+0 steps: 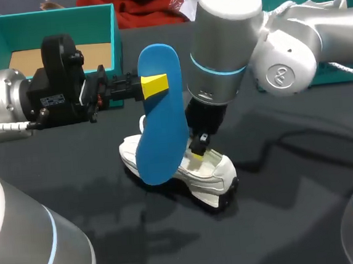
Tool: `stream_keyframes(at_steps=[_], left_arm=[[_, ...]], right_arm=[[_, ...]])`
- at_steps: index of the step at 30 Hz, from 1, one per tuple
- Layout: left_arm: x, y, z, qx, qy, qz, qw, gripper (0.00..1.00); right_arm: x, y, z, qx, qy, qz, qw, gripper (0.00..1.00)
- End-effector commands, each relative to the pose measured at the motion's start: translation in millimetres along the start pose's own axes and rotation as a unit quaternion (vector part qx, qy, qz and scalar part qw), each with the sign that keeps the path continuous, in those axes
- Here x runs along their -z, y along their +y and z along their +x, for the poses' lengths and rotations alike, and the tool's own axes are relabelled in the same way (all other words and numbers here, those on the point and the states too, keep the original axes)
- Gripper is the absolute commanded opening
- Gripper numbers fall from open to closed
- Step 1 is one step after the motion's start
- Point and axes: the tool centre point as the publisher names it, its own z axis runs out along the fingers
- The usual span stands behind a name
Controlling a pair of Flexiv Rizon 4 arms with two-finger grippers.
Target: Take the shoe out of the shoebox, open the shoe tongue, remove and reinsert the insole, then place the shoe into the shoebox
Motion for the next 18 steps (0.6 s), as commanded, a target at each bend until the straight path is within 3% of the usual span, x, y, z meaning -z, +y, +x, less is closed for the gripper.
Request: stream_keyframes(at_steps=[1, 8, 10, 18], left_arm=[[-3.7, 0.2, -2.6, 0.000, 0.001, 0.001, 1.000, 0.00], [-3.7, 0.2, -2.6, 0.000, 0.001, 0.001, 1.000, 0.00], [-3.7, 0.2, -2.6, 0.000, 0.001, 0.001, 1.000, 0.00], [-3.7, 0.2, -2.6, 0.000, 0.001, 0.001, 1.000, 0.00]], right_arm=[[4.6, -9.9, 3.1, -0.048, -0.012, -0.036, 0.998, 0.00], [4.6, -9.9, 3.1, -0.048, -0.012, -0.036, 0.998, 0.00], [0.2, -10.5, 2.3, -0.089, -0.008, -0.060, 0.994, 0.00], [-11.7, -12.6, 8.4, -0.223, -0.014, -0.089, 0.971, 0.00]])
